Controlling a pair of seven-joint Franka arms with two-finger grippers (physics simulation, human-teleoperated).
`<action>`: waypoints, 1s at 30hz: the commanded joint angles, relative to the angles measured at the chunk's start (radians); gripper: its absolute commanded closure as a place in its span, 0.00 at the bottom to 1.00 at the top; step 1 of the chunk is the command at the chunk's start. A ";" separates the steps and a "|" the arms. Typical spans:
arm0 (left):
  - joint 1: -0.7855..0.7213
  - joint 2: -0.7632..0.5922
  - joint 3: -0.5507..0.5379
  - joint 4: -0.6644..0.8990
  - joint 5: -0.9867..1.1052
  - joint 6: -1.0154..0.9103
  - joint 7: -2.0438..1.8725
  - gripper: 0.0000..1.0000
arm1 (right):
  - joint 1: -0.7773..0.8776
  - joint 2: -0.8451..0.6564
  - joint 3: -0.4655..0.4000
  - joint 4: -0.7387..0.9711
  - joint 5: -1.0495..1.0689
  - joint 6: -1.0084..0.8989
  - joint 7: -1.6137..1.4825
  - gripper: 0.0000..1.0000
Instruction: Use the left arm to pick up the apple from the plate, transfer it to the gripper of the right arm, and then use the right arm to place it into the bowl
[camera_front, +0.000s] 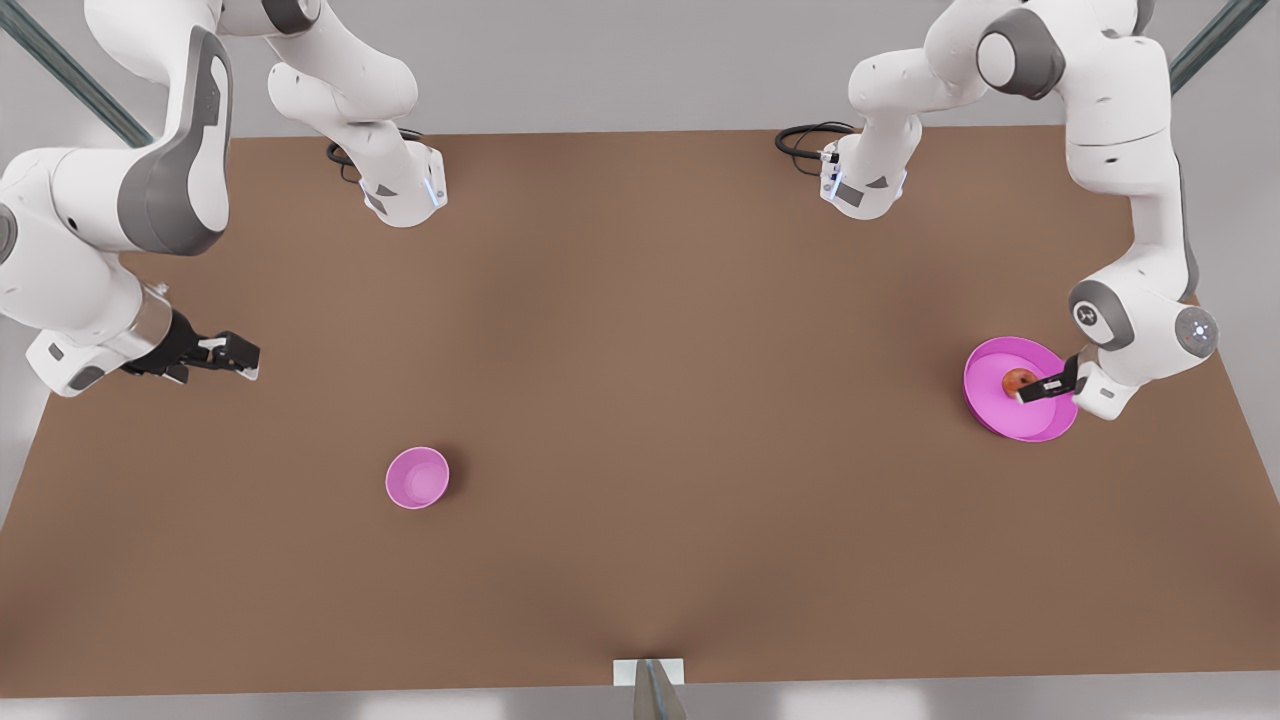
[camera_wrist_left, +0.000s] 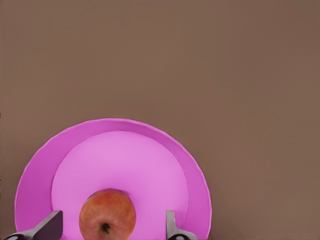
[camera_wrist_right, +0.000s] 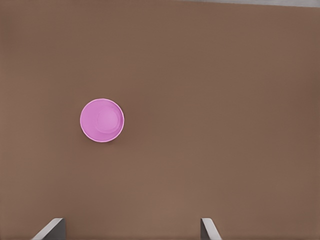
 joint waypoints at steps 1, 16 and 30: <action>0.002 0.004 0.003 -0.023 -0.002 0.081 0.356 0.00 | 0.000 0.001 0.000 0.001 0.001 0.006 -0.005 0.00; 0.018 0.088 0.003 -0.081 -0.003 0.178 0.356 0.00 | 0.000 0.003 -0.002 0.001 0.004 0.004 -0.005 0.00; 0.018 0.105 0.003 -0.081 -0.002 0.179 0.356 0.19 | 0.000 0.003 -0.003 0.001 0.004 0.003 -0.007 0.00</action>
